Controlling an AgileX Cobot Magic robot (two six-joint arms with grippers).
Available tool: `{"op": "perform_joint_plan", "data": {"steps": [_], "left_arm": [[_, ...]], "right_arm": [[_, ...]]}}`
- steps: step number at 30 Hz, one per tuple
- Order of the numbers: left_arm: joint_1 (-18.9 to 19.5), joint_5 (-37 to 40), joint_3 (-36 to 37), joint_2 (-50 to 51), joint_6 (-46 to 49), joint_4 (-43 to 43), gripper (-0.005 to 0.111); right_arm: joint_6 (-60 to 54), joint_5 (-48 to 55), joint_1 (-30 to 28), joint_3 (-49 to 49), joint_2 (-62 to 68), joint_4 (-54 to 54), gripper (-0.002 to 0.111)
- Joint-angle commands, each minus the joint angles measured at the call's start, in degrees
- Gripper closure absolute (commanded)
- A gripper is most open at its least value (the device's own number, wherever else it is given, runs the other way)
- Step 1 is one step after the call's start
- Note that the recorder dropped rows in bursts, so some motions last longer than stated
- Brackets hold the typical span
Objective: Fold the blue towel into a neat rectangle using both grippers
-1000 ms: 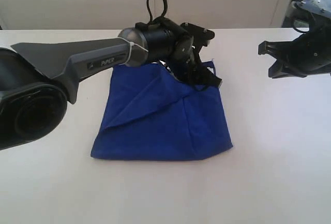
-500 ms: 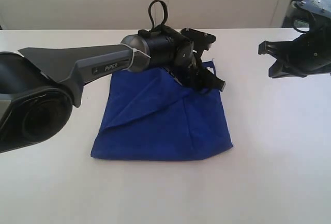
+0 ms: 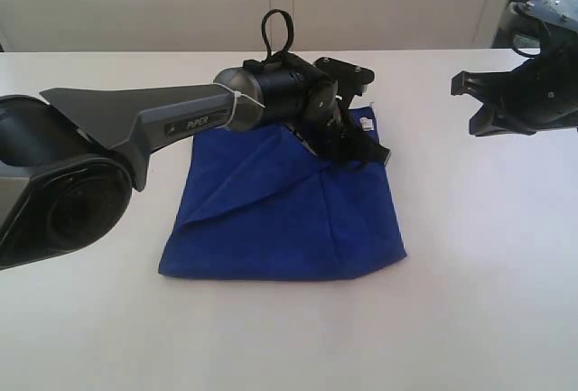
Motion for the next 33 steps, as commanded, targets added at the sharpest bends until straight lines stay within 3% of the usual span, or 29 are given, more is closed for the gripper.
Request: {"op": "perform_joint_plan", "data": {"steps": [1,6,20,25,33], "left_arm": [[-0.2,1.4,-0.1,0.0,0.0,-0.2,0.094],[-0.2,2.3,-0.1,0.0,0.0,2.0,0.103],[-0.2,1.3,-0.1,0.0,-0.4,4.0,0.103],[-0.2,1.0,-0.1,0.0,-0.4,2.0,0.103],[-0.2,2.2,-0.1,-0.2,-0.4,0.9,0.099]], "right_arm": [[-0.7,-0.3,-0.5,0.2,0.0,-0.3,0.108],[-0.7,-0.3,-0.5,0.2,0.0,-0.3,0.108],[-0.7,0.2,-0.5,0.2,0.0,-0.3,0.108],[-10.5,2.6,3.7,0.2,0.0,5.3,0.108],[-11.2,3.0,4.7,0.2,0.1,5.3,0.108]]}}
